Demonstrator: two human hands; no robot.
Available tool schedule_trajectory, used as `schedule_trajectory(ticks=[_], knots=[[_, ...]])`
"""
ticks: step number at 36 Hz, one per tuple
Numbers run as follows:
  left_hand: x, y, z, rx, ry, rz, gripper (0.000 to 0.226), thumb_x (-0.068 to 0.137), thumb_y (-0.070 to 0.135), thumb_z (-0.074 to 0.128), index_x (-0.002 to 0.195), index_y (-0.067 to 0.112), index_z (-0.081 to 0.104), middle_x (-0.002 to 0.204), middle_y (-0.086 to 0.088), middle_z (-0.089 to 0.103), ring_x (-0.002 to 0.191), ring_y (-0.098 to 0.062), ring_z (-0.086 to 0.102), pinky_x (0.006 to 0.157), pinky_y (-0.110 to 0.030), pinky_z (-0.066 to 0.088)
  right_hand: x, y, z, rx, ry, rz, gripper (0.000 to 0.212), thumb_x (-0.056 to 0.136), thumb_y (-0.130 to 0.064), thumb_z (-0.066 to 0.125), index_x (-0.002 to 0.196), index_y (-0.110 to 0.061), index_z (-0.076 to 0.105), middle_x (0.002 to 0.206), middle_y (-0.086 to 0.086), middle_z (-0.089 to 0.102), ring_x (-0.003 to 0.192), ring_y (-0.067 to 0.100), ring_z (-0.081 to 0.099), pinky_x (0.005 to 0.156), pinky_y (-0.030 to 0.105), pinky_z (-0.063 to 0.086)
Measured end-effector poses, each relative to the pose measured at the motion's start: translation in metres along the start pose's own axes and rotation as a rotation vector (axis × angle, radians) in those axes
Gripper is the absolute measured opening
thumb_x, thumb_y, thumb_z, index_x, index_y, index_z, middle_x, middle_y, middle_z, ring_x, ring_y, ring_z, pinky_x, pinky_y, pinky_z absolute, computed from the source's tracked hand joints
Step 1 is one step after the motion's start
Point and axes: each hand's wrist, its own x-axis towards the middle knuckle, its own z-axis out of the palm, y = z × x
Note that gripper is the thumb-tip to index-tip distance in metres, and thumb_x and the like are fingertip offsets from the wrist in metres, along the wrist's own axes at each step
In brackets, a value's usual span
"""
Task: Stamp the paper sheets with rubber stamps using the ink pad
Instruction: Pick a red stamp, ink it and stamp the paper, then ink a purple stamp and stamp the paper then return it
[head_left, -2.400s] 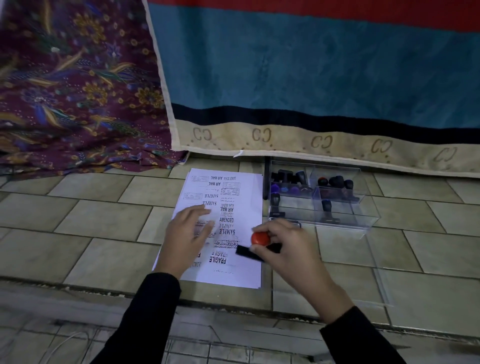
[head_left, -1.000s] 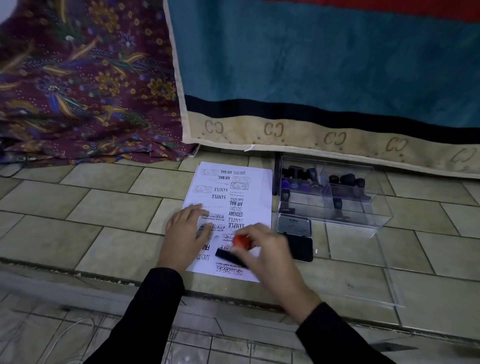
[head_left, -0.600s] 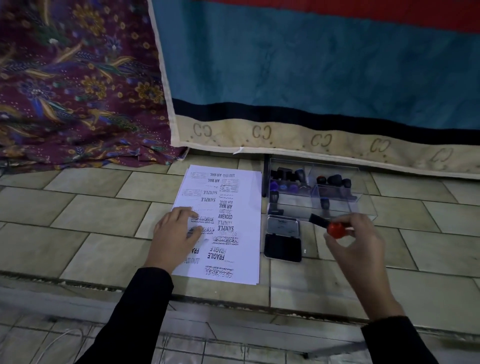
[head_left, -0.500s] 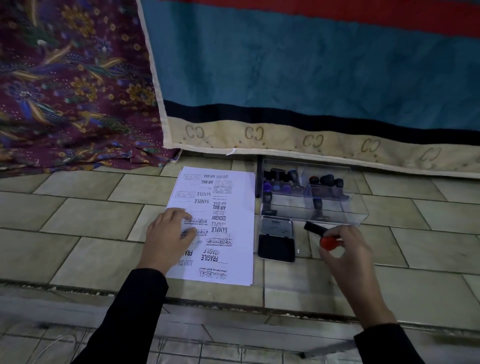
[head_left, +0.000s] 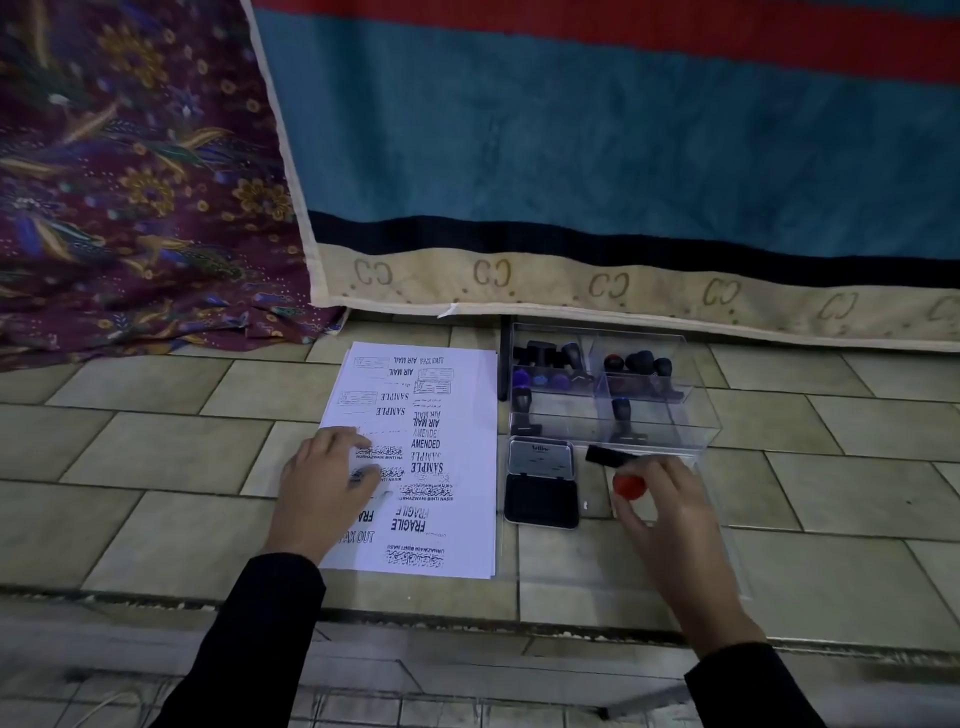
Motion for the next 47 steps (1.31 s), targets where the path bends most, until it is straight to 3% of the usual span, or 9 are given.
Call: schedule_trajectory(ticks=[3, 10, 15, 19, 22, 33, 40, 44, 47], knots=[[0.0, -0.001, 0.0, -0.008, 0.003, -0.002, 0.026, 0.083, 0.027, 0.064, 0.108, 0.024, 0.059, 0.124, 0.003, 0.053, 0.112, -0.021, 0.047, 0.095, -0.041, 0.036, 0.011, -0.009, -0.016, 0.028, 0.109, -0.026, 0.028, 0.075, -0.002, 0.072, 0.101, -0.009, 0.062, 0.095, 0.004, 0.06, 0.086, 0.017, 0.057, 0.081, 0.032, 0.051], [-0.002, 0.0, 0.001, -0.016, 0.01, -0.008, 0.026, 0.083, 0.027, 0.064, 0.108, 0.025, 0.058, 0.125, 0.005, 0.051, 0.113, -0.019, 0.045, 0.094, -0.038, 0.032, 0.064, 0.004, -0.033, 0.013, 0.237, 0.059, 0.028, 0.082, -0.006, 0.066, 0.109, -0.004, 0.062, 0.11, 0.012, 0.054, 0.092, 0.014, 0.052, 0.086, 0.024, 0.046], [-0.002, 0.0, 0.0, -0.01, 0.005, -0.01, 0.026, 0.084, 0.028, 0.063, 0.109, 0.026, 0.058, 0.125, 0.006, 0.051, 0.113, -0.018, 0.045, 0.095, -0.038, 0.033, 0.095, 0.038, -0.02, -0.073, 0.092, 0.127, 0.031, 0.082, -0.004, 0.066, 0.113, -0.002, 0.062, 0.108, 0.017, 0.054, 0.087, 0.026, 0.06, 0.081, 0.023, 0.046], [-0.001, 0.0, 0.0, -0.004, 0.002, -0.011, 0.025, 0.083, 0.028, 0.063, 0.108, 0.026, 0.058, 0.124, 0.007, 0.051, 0.113, -0.018, 0.045, 0.094, -0.039, 0.033, 0.109, 0.053, -0.011, -0.118, -0.022, 0.144, 0.024, 0.079, -0.003, 0.068, 0.102, -0.005, 0.062, 0.098, 0.016, 0.062, 0.078, 0.025, 0.06, 0.071, 0.027, 0.047], [0.0, -0.001, 0.0, -0.003, 0.002, -0.007, 0.026, 0.082, 0.028, 0.065, 0.107, 0.026, 0.058, 0.123, 0.005, 0.052, 0.111, -0.02, 0.046, 0.095, -0.041, 0.035, 0.117, 0.059, -0.004, -0.151, -0.078, 0.152, 0.016, 0.078, -0.001, 0.066, 0.094, -0.003, 0.064, 0.094, 0.019, 0.065, 0.08, 0.031, 0.061, 0.074, 0.036, 0.051], [0.001, 0.002, -0.002, 0.016, -0.012, -0.012, 0.026, 0.083, 0.03, 0.063, 0.108, 0.026, 0.058, 0.121, 0.006, 0.051, 0.112, -0.019, 0.045, 0.093, -0.039, 0.033, 0.137, 0.066, 0.005, -0.295, -0.247, 0.288, 0.017, 0.081, -0.003, 0.065, 0.098, -0.003, 0.068, 0.103, 0.022, 0.059, 0.088, 0.036, 0.06, 0.078, 0.03, 0.044], [0.001, 0.0, -0.002, 0.01, -0.015, -0.001, 0.026, 0.083, 0.029, 0.064, 0.108, 0.026, 0.058, 0.121, 0.005, 0.052, 0.11, -0.02, 0.047, 0.093, -0.041, 0.037, 0.133, 0.051, -0.006, -0.245, -0.301, 0.334, 0.022, 0.075, -0.005, 0.07, 0.095, 0.0, 0.062, 0.092, 0.015, 0.065, 0.081, 0.026, 0.06, 0.063, 0.024, 0.042], [0.001, 0.0, -0.002, 0.015, -0.013, -0.002, 0.027, 0.082, 0.03, 0.064, 0.108, 0.027, 0.058, 0.121, 0.006, 0.051, 0.111, -0.019, 0.046, 0.093, -0.04, 0.036, 0.134, 0.027, -0.007, -0.502, -0.321, 0.254, 0.019, 0.079, -0.012, 0.067, 0.094, 0.0, 0.064, 0.091, 0.019, 0.066, 0.082, 0.031, 0.062, 0.065, 0.029, 0.043], [0.002, 0.0, -0.002, 0.018, -0.02, -0.012, 0.027, 0.082, 0.03, 0.064, 0.108, 0.028, 0.057, 0.121, 0.007, 0.051, 0.112, -0.018, 0.045, 0.094, -0.04, 0.035, 0.14, 0.01, 0.009, -0.307, -0.228, 0.238, 0.01, 0.084, -0.007, 0.058, 0.086, -0.005, 0.067, 0.084, 0.015, 0.068, 0.075, 0.029, 0.062, 0.063, 0.03, 0.047]])
